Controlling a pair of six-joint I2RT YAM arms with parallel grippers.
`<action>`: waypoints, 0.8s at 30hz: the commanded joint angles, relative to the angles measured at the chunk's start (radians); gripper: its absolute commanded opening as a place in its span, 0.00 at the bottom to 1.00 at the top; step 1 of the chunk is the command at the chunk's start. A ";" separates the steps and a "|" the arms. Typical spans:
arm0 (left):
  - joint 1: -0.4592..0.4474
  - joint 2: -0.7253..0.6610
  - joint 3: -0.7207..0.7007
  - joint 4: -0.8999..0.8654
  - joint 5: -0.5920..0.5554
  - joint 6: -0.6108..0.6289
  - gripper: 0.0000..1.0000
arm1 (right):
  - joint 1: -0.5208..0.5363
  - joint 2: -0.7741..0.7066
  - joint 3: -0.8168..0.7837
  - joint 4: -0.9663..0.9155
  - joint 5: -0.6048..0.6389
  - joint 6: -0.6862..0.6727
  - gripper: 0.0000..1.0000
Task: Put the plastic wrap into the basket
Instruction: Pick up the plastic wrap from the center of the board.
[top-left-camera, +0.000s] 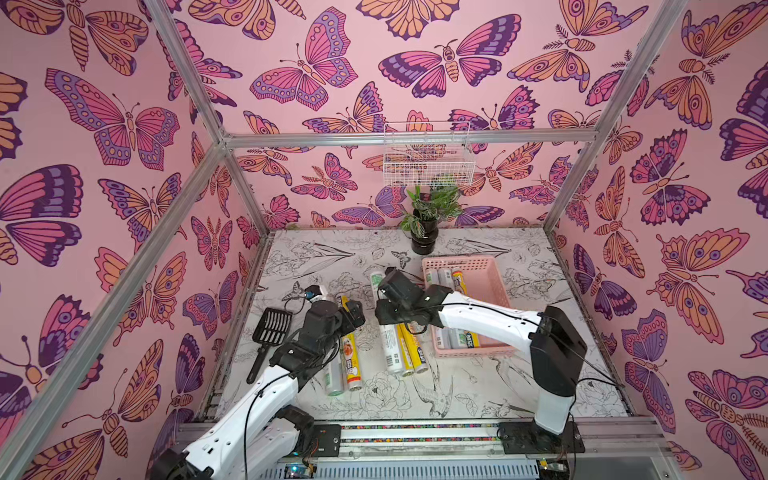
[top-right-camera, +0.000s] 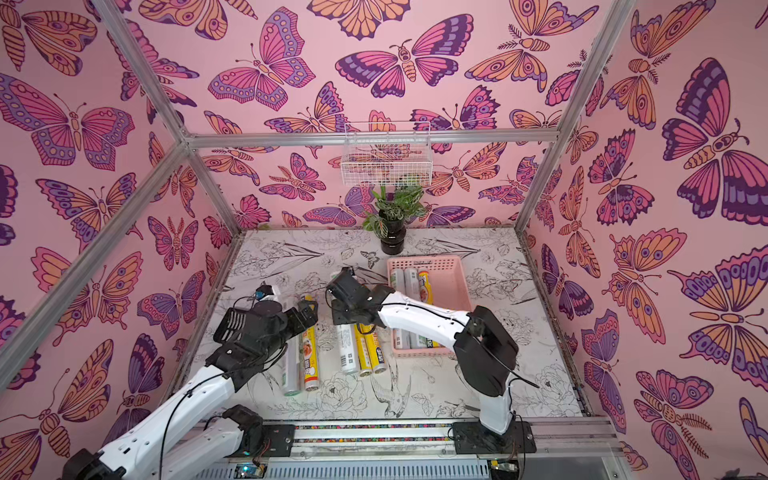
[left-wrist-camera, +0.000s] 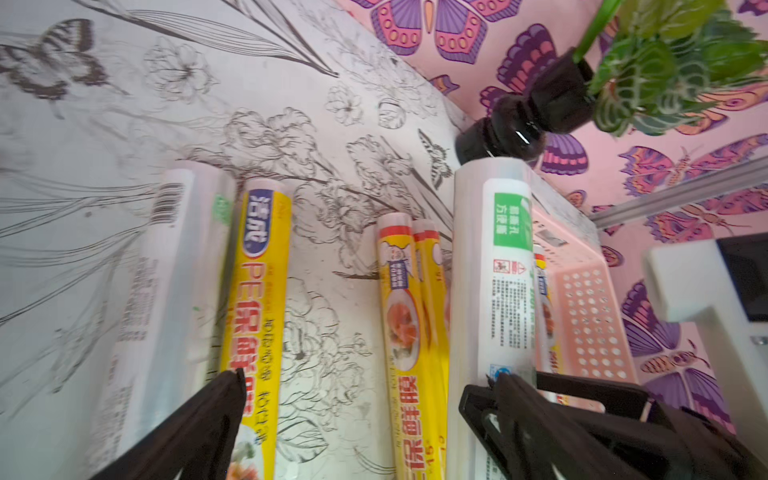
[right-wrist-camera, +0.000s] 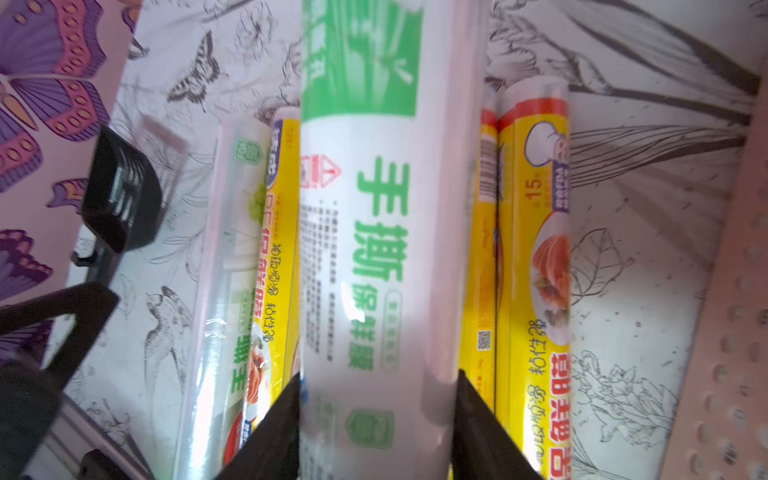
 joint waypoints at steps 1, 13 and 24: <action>0.004 0.073 0.065 0.100 0.165 0.046 0.99 | -0.043 -0.080 -0.047 0.086 -0.014 0.019 0.28; -0.170 0.481 0.324 0.178 0.344 0.098 0.99 | -0.288 -0.316 -0.224 0.063 -0.118 -0.045 0.25; -0.300 0.817 0.651 0.190 0.463 0.099 0.98 | -0.593 -0.397 -0.251 -0.115 -0.236 -0.236 0.24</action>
